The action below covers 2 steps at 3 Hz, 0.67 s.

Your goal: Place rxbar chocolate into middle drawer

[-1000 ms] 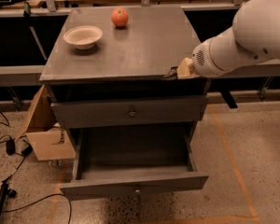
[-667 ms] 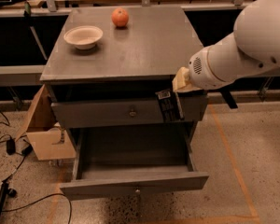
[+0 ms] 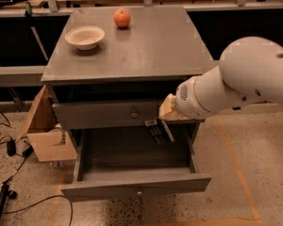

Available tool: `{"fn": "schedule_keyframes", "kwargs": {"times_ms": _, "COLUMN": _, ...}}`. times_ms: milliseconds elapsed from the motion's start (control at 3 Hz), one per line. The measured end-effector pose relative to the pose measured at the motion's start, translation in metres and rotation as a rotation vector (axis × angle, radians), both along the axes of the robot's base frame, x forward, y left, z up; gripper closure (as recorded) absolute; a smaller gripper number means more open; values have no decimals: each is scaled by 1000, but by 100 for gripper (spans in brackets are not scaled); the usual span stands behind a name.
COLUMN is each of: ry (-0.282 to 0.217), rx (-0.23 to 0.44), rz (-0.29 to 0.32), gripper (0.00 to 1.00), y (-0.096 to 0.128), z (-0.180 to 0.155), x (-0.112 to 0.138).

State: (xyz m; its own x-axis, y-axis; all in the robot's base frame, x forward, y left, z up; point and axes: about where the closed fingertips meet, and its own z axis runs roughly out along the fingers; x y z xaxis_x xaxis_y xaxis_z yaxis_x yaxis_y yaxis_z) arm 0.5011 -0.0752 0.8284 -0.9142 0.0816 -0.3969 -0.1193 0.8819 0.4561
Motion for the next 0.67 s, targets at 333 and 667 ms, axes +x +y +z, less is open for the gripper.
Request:
{"fn": "schedule_keyframes", "kwargs": {"times_ms": 333, "ry": 66, "rx": 38, "rz": 2, "gripper": 100, "y": 13, "z": -45, "x": -9}}
{"fn": "schedule_keyframes", "kwargs": {"times_ms": 667, "ry": 97, "rx": 73, "rz": 41, "gripper": 100, "y": 34, "z": -100, "x": -4}}
